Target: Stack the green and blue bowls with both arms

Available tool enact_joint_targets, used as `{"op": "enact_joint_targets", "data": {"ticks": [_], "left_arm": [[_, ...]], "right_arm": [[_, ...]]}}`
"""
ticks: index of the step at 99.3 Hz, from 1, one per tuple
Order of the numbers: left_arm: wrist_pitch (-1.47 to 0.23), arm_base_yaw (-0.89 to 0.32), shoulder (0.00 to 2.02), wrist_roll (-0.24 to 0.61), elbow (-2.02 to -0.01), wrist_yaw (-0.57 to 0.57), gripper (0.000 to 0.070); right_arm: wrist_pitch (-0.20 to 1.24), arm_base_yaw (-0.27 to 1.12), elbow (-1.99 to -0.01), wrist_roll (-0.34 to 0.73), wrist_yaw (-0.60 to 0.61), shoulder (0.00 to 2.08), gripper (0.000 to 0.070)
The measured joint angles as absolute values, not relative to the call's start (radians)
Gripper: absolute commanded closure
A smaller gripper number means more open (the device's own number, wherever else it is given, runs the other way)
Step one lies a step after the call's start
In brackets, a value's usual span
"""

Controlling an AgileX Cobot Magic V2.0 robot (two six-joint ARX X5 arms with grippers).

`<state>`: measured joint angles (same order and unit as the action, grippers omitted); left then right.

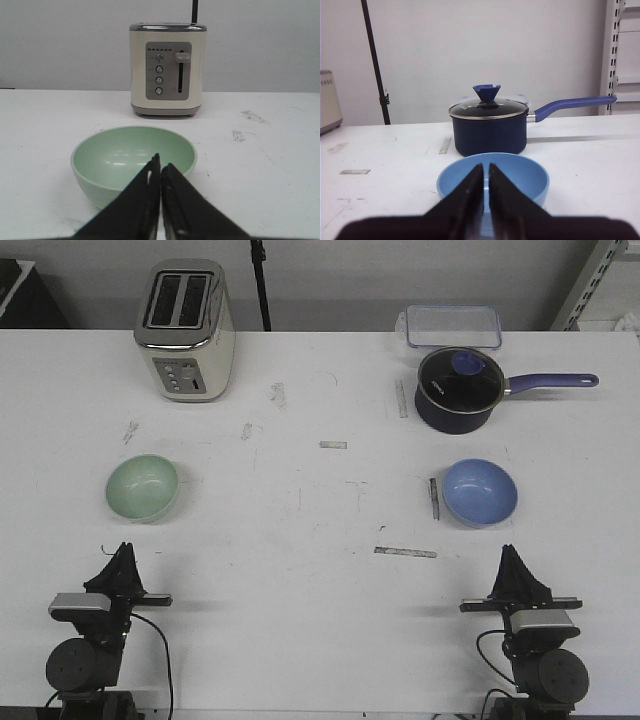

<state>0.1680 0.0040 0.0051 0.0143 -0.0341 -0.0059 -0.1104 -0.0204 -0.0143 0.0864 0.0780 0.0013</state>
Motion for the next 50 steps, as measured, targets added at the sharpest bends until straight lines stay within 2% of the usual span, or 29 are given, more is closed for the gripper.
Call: {"op": "enact_joint_targets", "data": {"ticks": [50], "left_arm": [[0.168, 0.004, 0.005, 0.014, -0.034, -0.006, 0.0696]], "right_arm": [[-0.086, -0.020, -0.062, 0.102, 0.072, 0.006, 0.0693]]}}
